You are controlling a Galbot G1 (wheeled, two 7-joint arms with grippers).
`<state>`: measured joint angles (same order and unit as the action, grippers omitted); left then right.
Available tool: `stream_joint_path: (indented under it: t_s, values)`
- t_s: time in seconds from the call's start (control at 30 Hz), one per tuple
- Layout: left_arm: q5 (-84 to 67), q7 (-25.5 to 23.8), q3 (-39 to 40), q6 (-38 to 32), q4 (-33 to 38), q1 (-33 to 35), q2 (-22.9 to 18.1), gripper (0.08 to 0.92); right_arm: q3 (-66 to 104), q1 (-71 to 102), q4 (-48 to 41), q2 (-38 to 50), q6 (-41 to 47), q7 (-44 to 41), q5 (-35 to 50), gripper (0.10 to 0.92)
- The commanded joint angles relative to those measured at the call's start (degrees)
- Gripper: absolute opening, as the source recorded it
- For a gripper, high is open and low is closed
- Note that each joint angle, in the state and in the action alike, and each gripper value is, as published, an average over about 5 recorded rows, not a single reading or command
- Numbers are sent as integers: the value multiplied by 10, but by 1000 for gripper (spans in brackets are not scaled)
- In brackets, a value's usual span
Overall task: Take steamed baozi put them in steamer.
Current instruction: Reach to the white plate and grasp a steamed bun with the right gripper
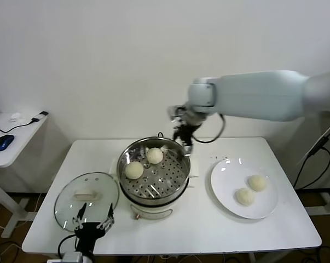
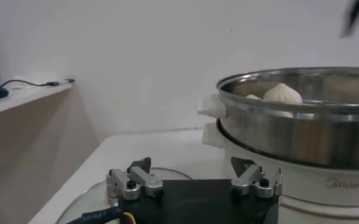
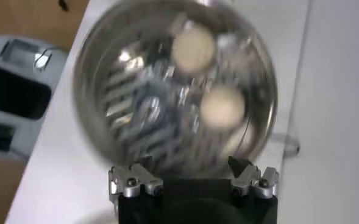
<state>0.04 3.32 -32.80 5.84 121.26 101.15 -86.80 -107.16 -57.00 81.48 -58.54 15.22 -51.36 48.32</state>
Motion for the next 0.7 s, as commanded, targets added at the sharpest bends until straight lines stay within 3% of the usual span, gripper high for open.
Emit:
stream_joint_path:
  t_s: [0.03, 0.27, 0.7]
  values:
    - [0, 0, 0, 0, 0, 0, 0, 823, -60, 2, 69, 228, -32, -44, -142, 823]
    - [2, -2, -4, 4, 4, 1, -4, 823, 32, 170, 25, 280, -27, -30, -239, 823]
    - [8, -2, -7, 4, 4, 12, -10, 823, 211, 371, -62, 257, 3, 14, -286, 823]
